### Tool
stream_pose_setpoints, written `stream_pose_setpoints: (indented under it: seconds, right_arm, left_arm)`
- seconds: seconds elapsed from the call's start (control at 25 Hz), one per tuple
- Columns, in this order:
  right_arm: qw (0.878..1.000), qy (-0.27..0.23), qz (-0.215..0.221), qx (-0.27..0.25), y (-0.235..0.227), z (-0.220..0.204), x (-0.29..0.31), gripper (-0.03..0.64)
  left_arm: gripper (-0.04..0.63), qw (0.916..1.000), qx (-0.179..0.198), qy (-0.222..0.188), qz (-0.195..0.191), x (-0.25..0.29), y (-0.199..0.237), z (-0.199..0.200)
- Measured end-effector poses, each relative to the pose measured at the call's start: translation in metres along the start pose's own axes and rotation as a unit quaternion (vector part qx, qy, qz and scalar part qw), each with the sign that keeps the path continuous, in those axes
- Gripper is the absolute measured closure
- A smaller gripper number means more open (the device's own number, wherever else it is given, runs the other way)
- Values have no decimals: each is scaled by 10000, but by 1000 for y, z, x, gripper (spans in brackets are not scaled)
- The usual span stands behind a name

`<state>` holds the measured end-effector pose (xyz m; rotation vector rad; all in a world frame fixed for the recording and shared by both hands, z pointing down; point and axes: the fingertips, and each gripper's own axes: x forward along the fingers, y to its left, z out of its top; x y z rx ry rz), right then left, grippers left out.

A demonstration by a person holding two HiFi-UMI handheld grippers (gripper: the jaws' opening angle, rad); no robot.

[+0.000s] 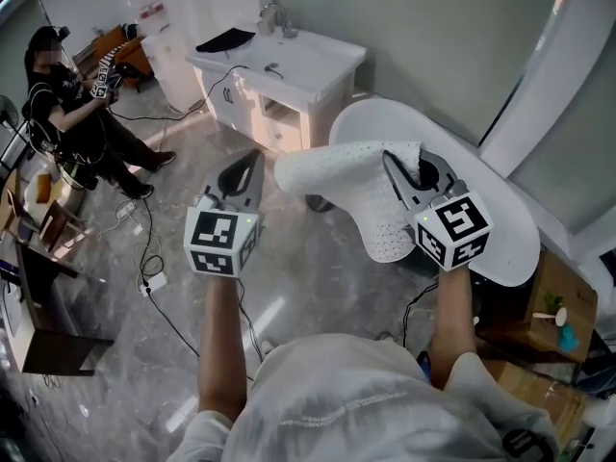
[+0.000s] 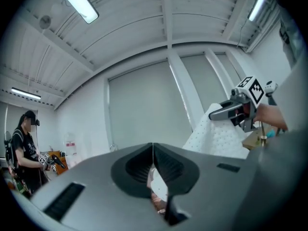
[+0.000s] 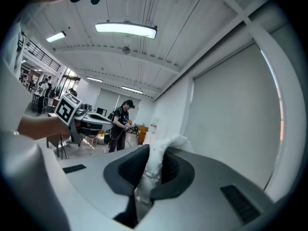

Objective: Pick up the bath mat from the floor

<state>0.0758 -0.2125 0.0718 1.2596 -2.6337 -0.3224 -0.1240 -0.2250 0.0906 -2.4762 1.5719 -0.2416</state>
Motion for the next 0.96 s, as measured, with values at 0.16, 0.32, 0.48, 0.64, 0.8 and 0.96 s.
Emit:
stream_pose_setpoints:
  seconds: [0.16,0.32,0.48,0.64,0.8,0.96]
  right_arm:
    - [9998,-136,-29,-123,0,20,-15,581]
    - [9995,-215,22,-220,8,32,-27,581]
    - [9996,-182,123,-156,14,32,-32,581]
    - [9996,-187,231,-37,20,30,-34,581]
    - [9993,-215,319,-5,28,28,-36,581]
    - [9991,-244,355,43,29,28,-36,581]
  left_arm:
    - [577,9996,147,-223,-69,-2,-6,25]
    - [577,9990,196,-368,-164,-8,-14,43]
    - [577,9989,160,-374,-233,-11,-23,42]
    - [577,9993,118,-264,-237,-14,-24,33]
    - [577,9996,81,-165,-227,-18,-24,25]
    - [577,9996,97,-135,-228,-19,-24,25]
